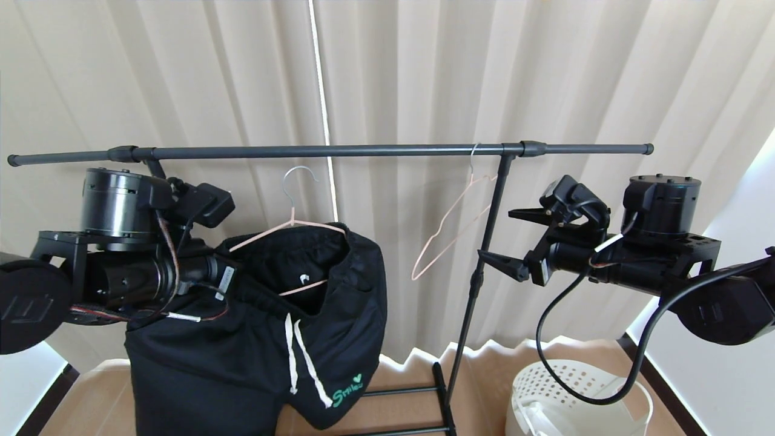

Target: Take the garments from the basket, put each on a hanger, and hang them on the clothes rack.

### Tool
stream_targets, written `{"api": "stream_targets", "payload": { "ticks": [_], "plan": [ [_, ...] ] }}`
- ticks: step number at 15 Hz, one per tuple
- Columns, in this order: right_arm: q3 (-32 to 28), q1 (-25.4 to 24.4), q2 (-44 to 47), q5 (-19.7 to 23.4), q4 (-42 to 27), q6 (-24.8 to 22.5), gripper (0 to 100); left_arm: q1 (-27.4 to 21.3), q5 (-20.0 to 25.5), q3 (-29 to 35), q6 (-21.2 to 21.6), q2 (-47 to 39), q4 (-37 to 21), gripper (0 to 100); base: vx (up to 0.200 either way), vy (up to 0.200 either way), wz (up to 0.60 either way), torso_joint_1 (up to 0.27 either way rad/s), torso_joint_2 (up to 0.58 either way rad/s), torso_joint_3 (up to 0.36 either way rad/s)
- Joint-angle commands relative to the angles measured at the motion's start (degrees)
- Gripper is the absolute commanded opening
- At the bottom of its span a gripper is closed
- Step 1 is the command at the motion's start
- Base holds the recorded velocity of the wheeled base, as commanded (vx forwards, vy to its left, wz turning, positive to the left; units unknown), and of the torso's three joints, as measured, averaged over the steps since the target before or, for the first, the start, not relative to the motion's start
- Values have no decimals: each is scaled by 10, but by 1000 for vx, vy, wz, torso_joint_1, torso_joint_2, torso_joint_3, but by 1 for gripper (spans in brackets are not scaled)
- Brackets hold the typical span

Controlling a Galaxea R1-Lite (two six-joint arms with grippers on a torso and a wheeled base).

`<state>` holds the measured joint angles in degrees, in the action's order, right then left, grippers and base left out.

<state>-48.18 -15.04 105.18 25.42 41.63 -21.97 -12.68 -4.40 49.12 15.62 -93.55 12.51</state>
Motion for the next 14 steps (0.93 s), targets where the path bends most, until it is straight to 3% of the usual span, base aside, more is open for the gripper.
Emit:
{"api": "stream_targets", "payload": {
  "ticks": [1, 4, 7, 14],
  "plan": [
    [0, 0, -1, 0, 0, 0, 100, -10, -22, 12, -36, -69, 57, 0, 0, 0, 0, 0, 0, 0],
    [0, 0, -1, 0, 1, 0, 100, -14, -34, 30, -57, -109, 120, 0, 0, 0, 0, 0, 0, 0],
    [-1, 0, -4, 0, 1, 0, 100, -30, -35, 57, -61, -127, 124, 0, 0, 0, 0, 0, 0, 0],
    [-2, 0, -9, 0, 1, 0, 100, -57, -37, 181, -139, -198, 118, 0, 0, 0, 0, 0, 0, 0]
  ]
}}
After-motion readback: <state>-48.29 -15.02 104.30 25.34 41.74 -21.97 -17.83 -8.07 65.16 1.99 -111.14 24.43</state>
